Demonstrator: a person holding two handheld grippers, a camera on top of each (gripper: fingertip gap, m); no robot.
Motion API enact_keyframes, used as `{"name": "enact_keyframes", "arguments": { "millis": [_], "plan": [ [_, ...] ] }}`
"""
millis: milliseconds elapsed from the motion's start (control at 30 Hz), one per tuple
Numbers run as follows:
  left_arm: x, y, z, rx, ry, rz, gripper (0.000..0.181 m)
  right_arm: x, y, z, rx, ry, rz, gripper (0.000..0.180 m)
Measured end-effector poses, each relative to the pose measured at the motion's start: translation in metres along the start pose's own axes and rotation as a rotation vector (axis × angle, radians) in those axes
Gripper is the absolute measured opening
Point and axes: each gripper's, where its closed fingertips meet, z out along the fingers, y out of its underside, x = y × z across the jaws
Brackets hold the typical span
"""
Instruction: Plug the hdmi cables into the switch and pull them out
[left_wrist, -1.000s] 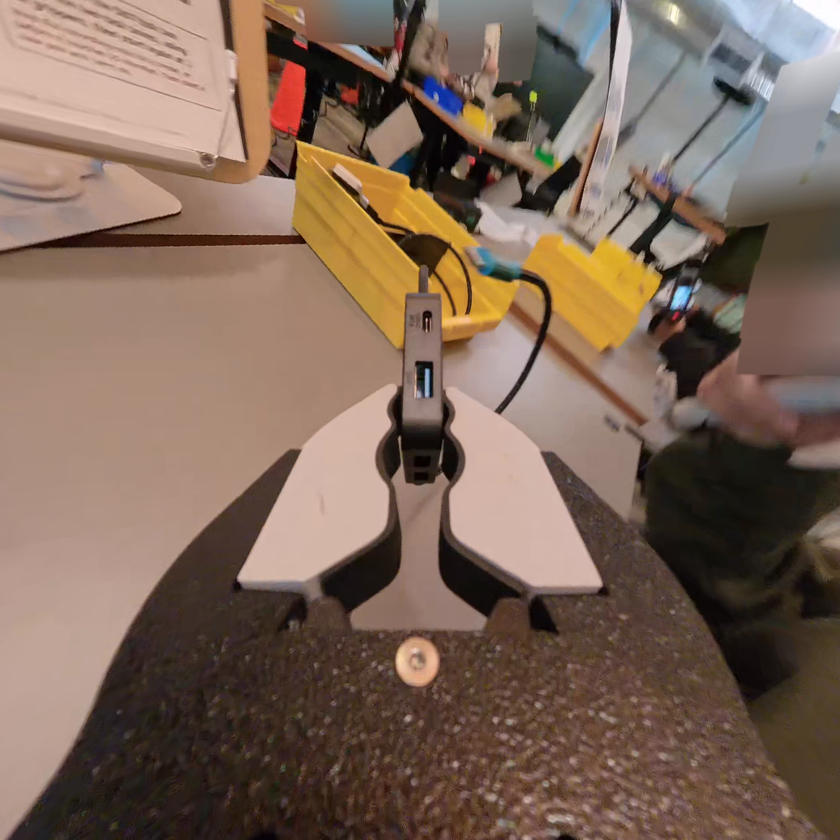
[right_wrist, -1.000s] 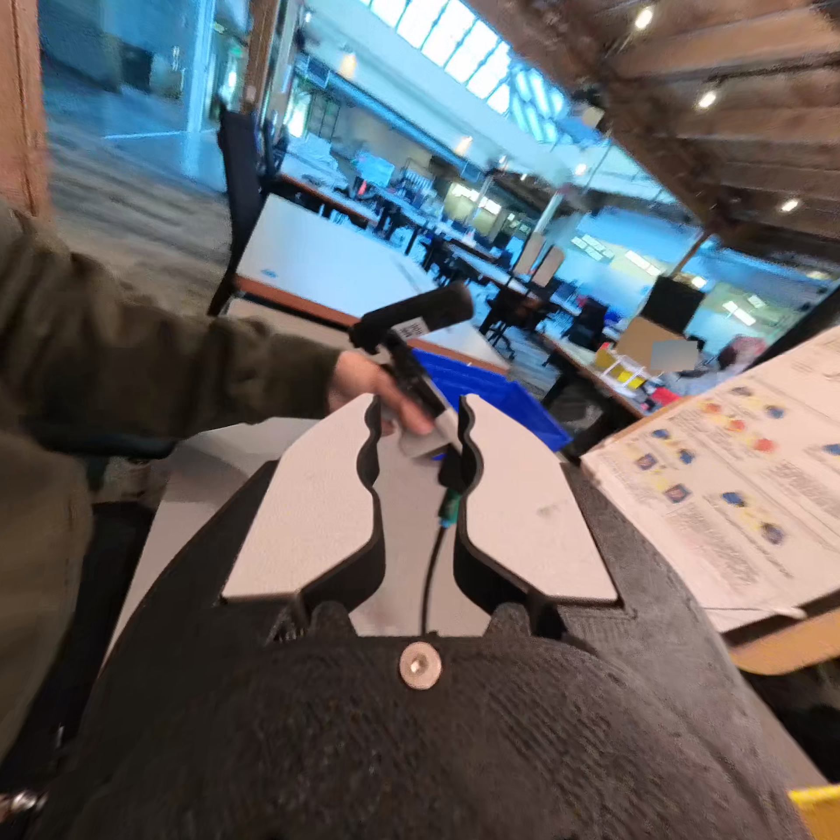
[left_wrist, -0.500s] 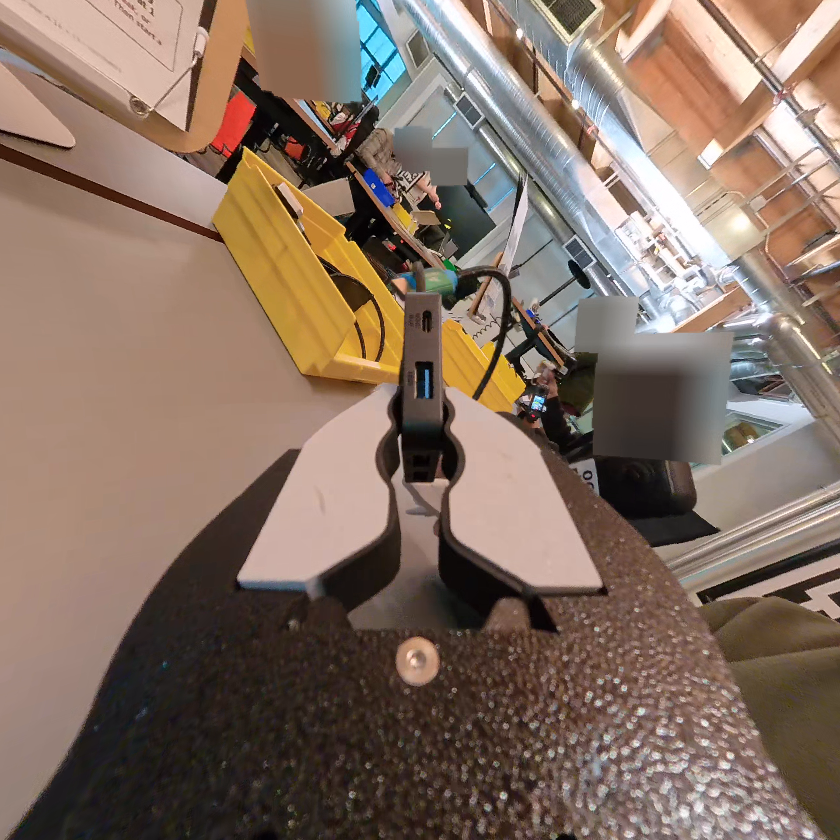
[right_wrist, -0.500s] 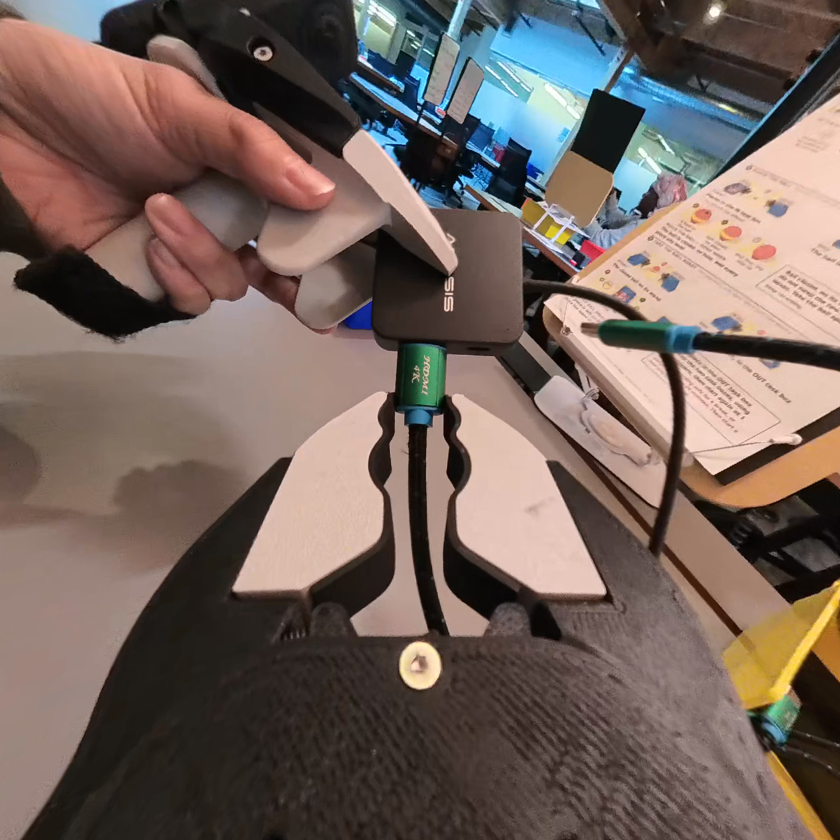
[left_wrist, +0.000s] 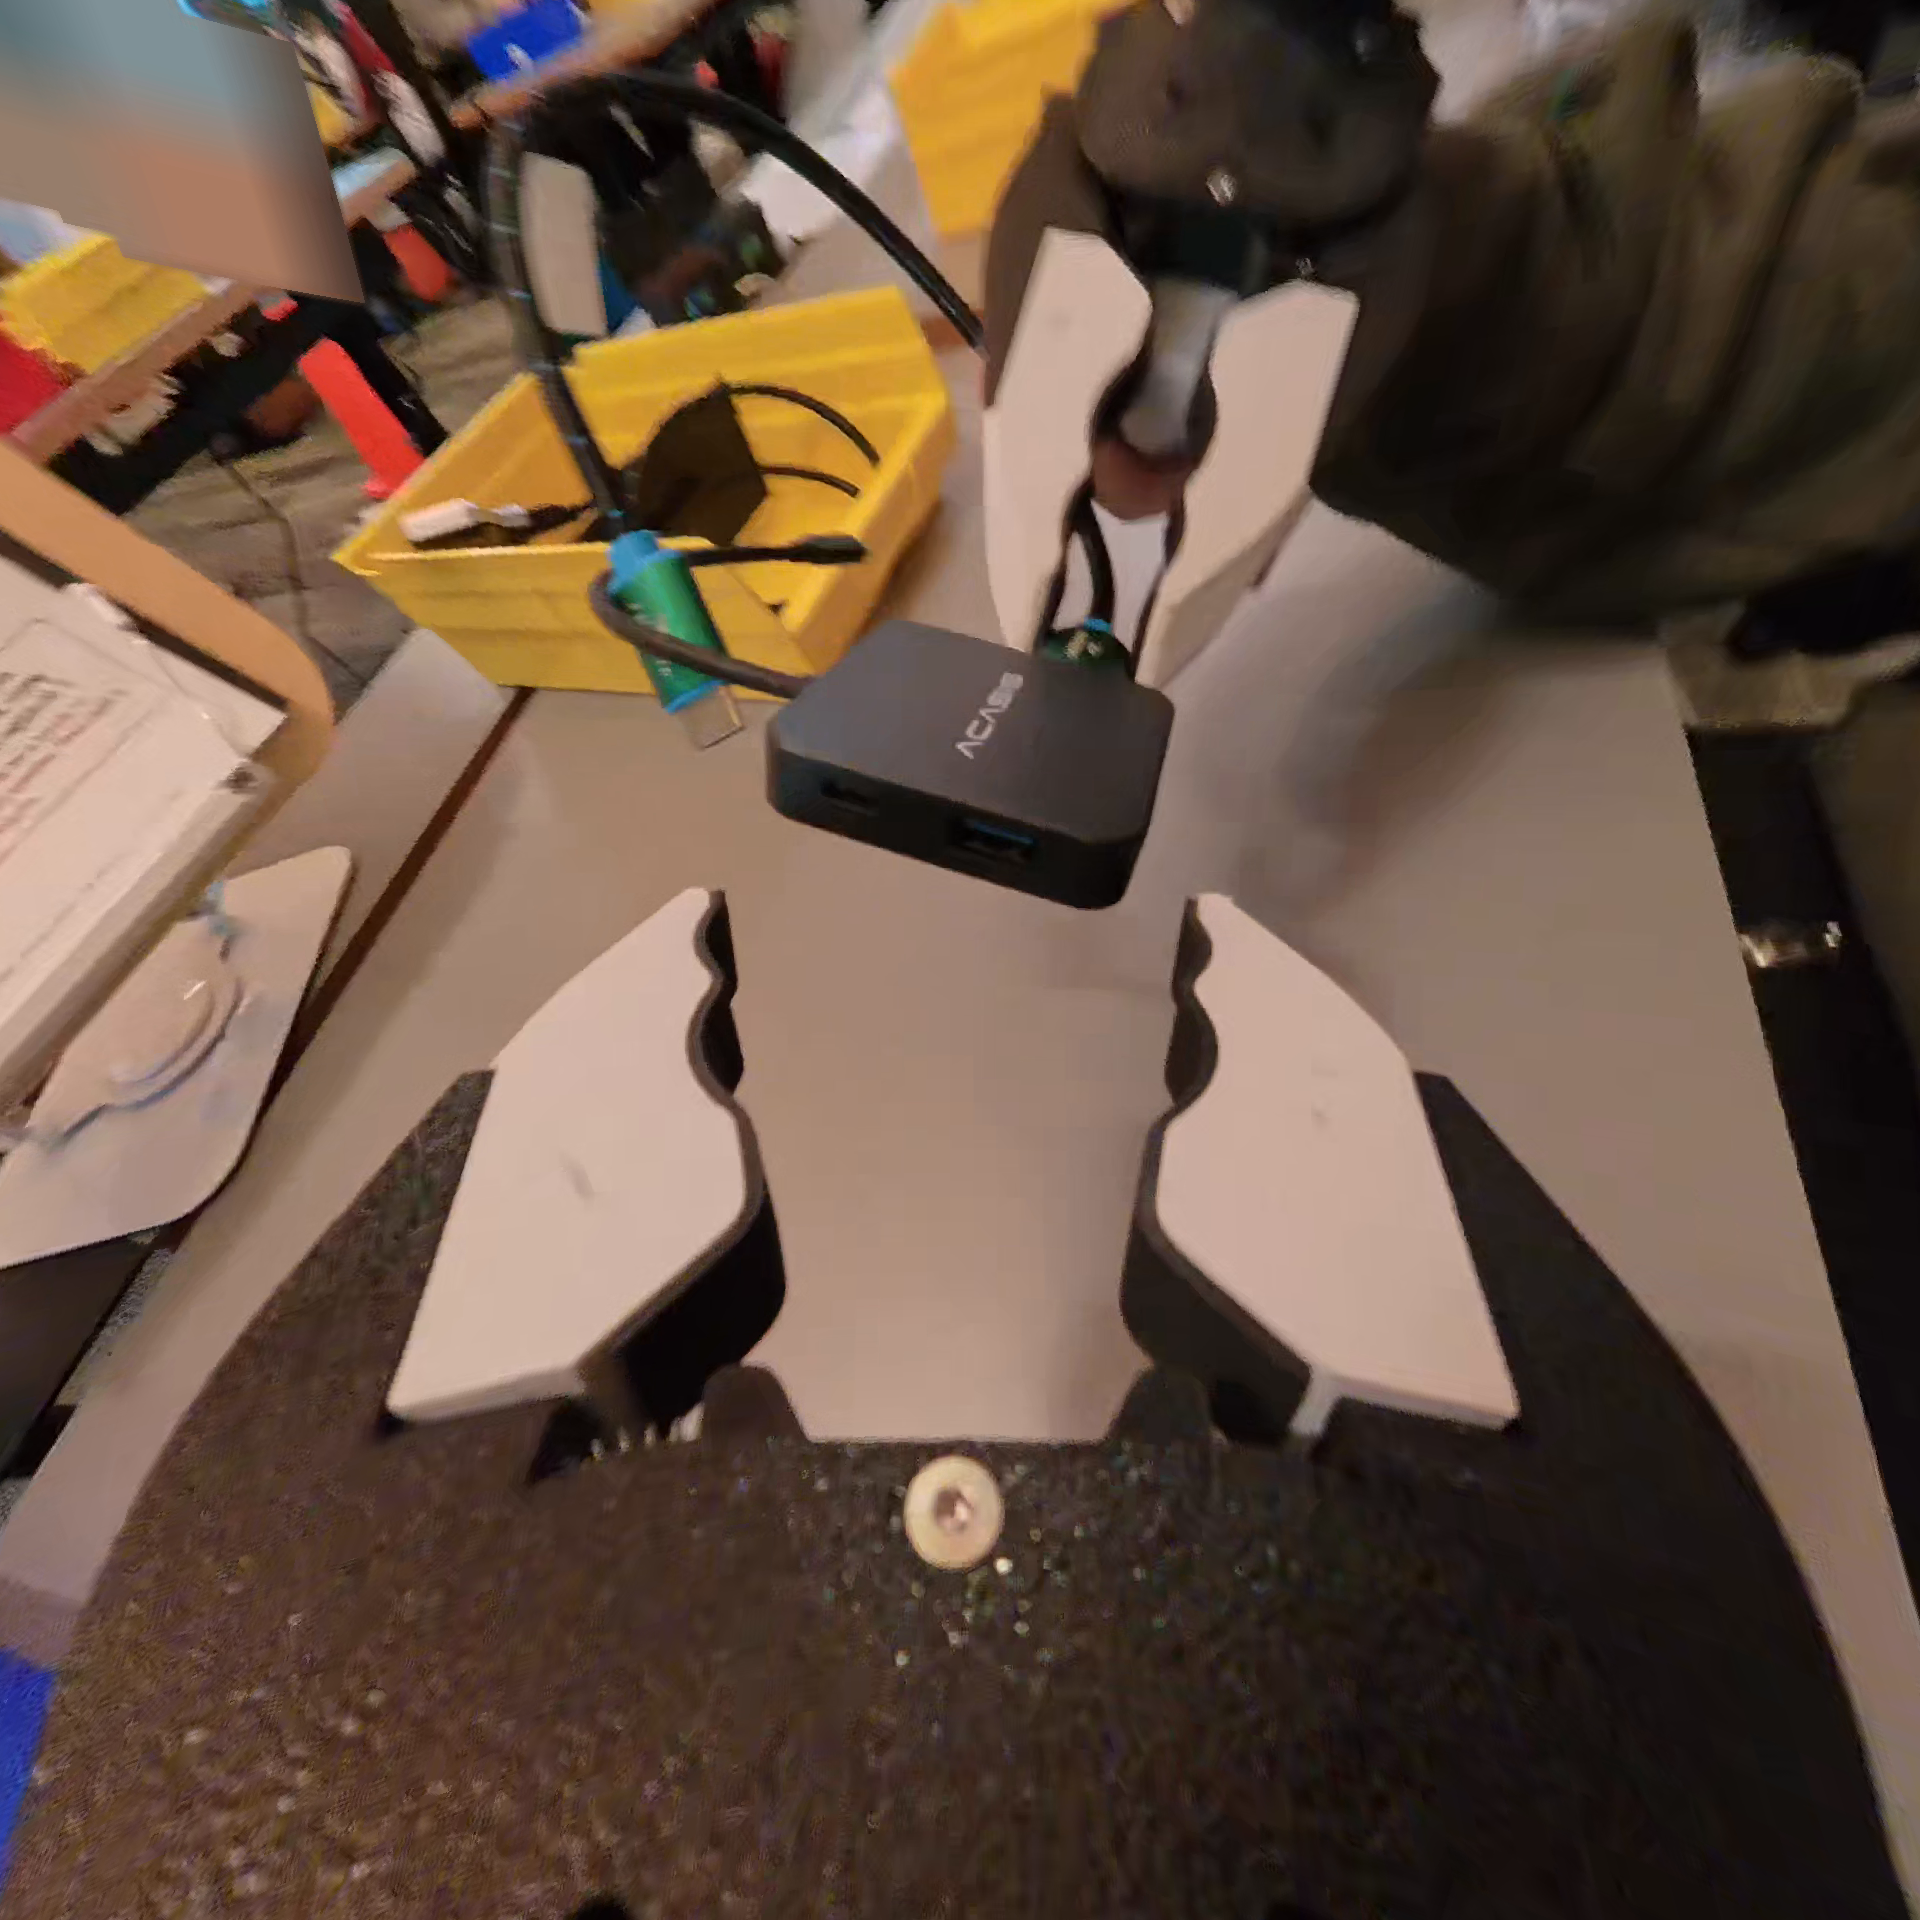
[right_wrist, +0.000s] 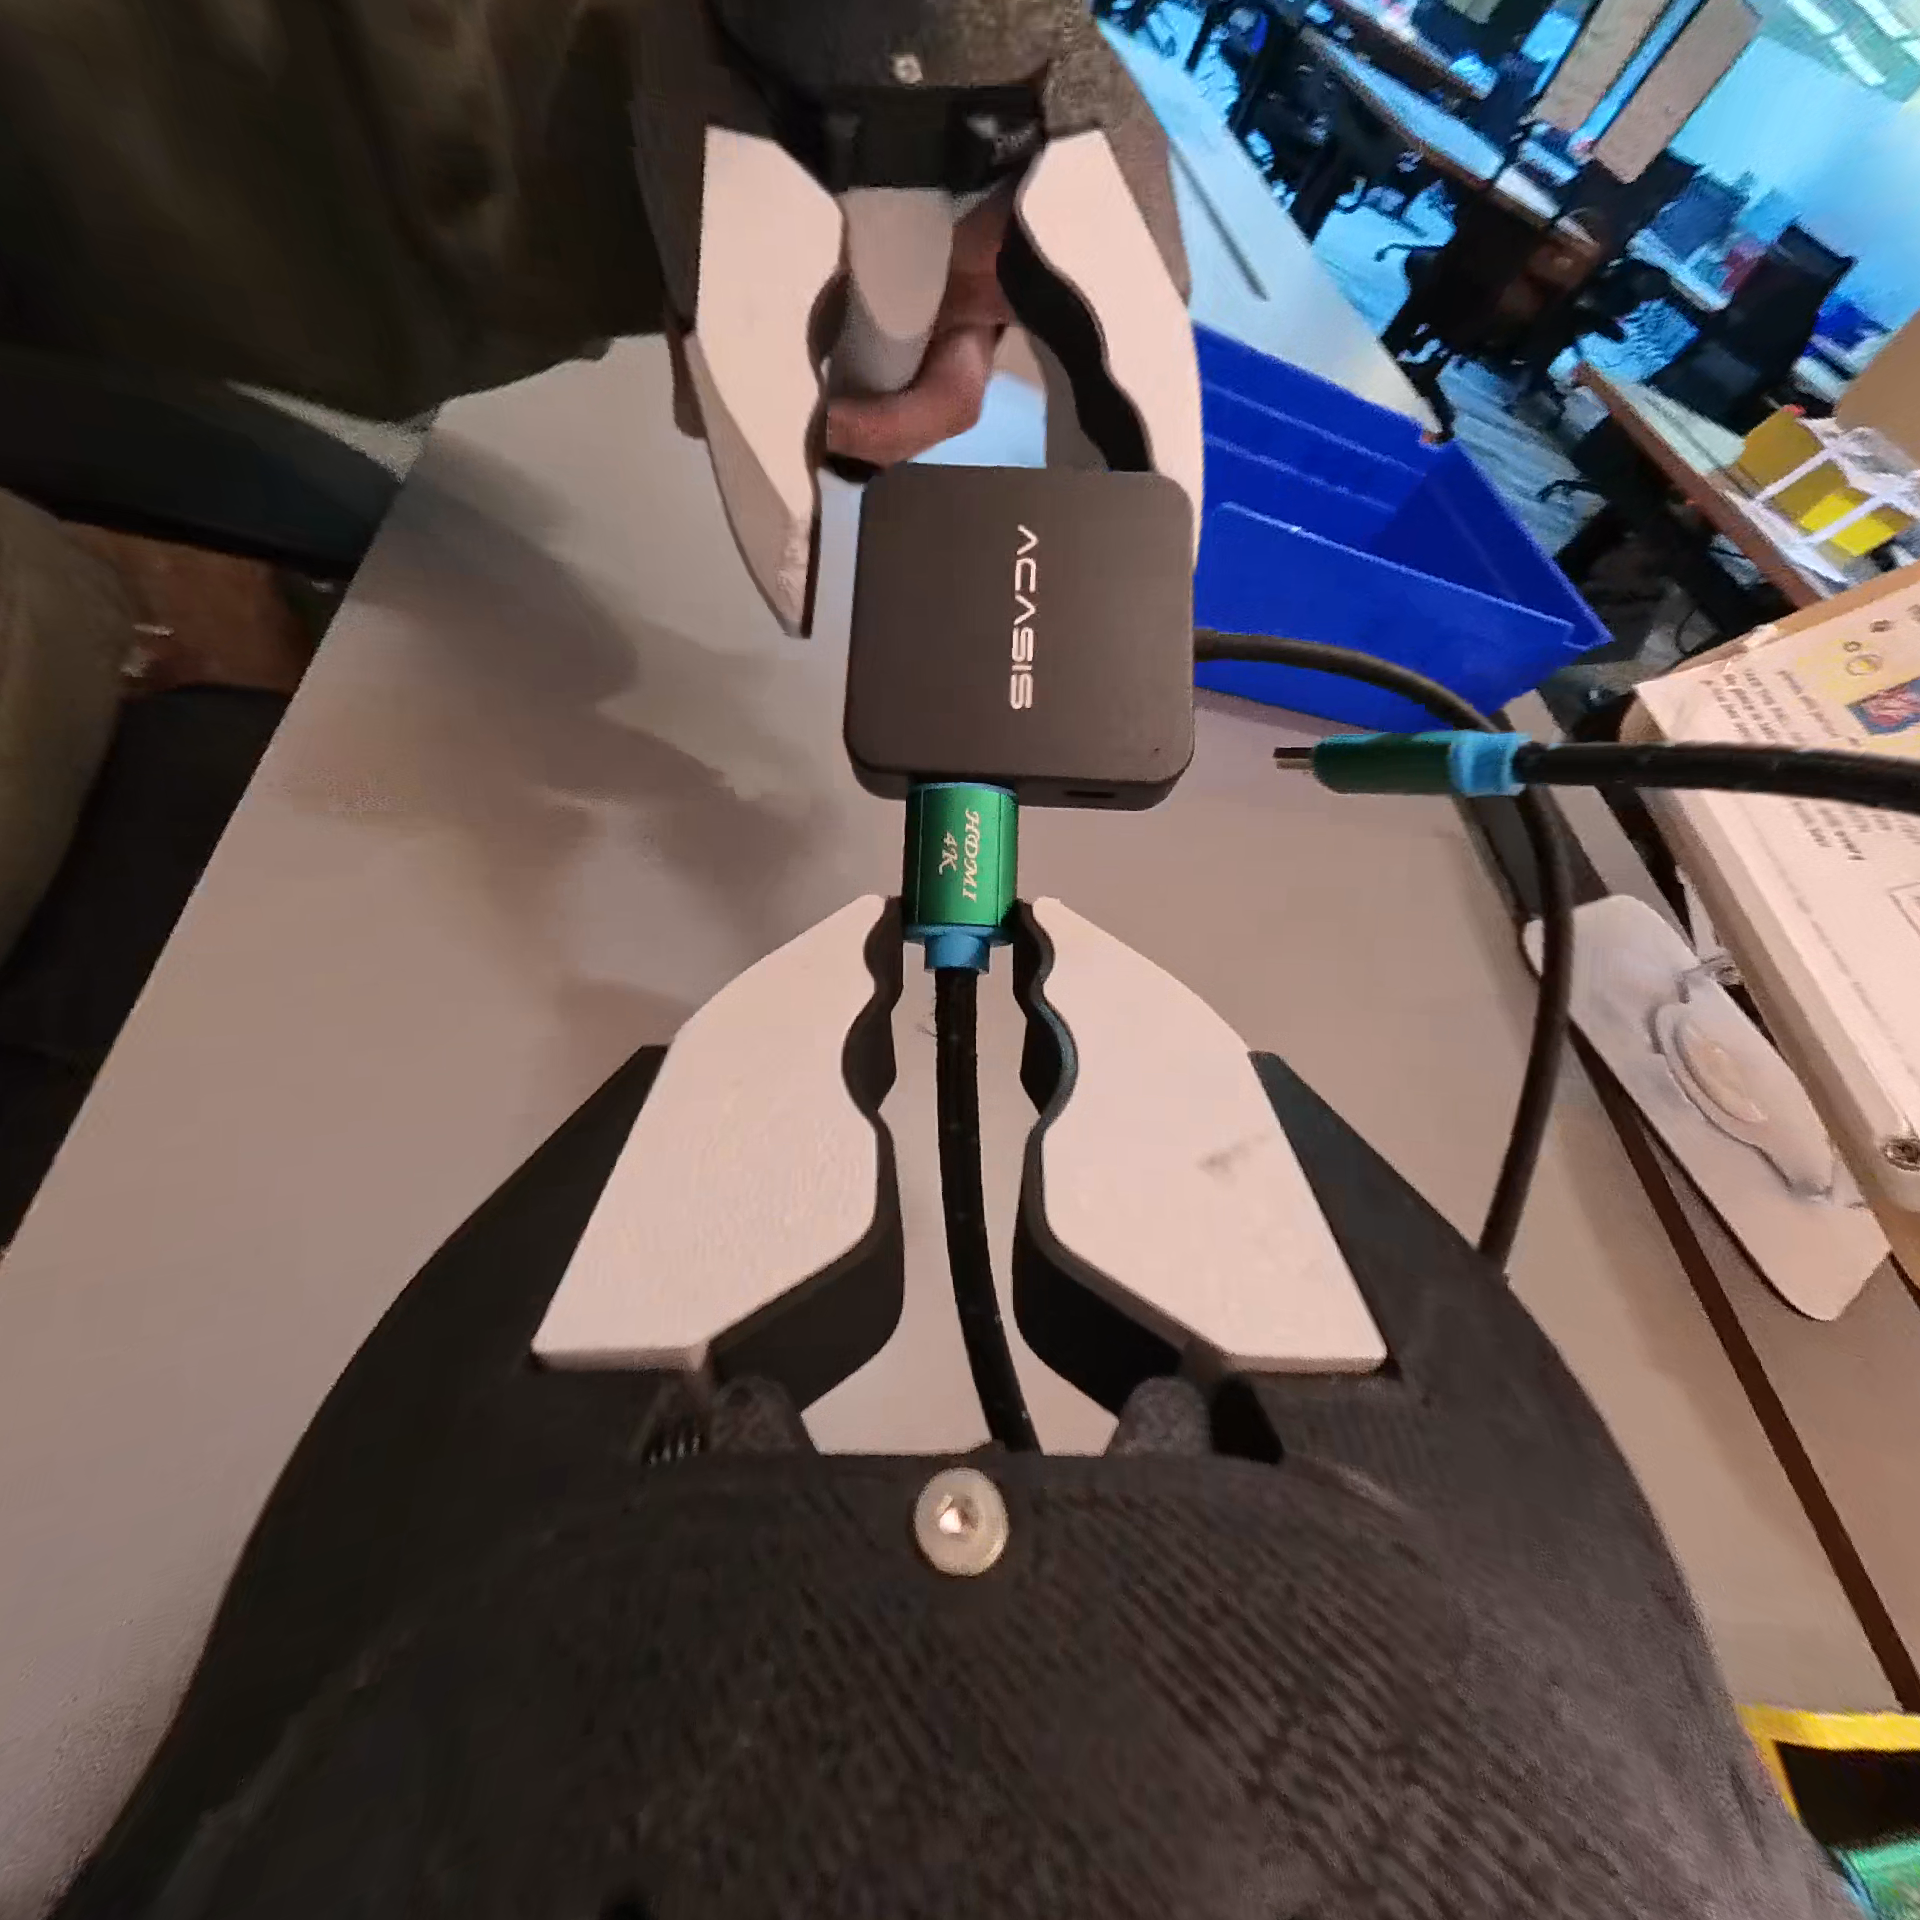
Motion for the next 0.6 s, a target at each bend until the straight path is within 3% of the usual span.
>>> {"name": "enact_keyframes", "arguments": {
  "millis": [167, 600],
  "plan": [
    [0.014, 0.002, 0.013, -0.035, 0.034, 0.044, 0.079, -0.009, 0.009, 0.003, -0.087, -0.028, -0.055, 0.02],
    [0.02, 0.014, 0.033, -0.026, 0.014, 0.068, 0.075, -0.016, 0.019, 0.005, -0.114, -0.088, -0.06, 0.02]
  ]
}}
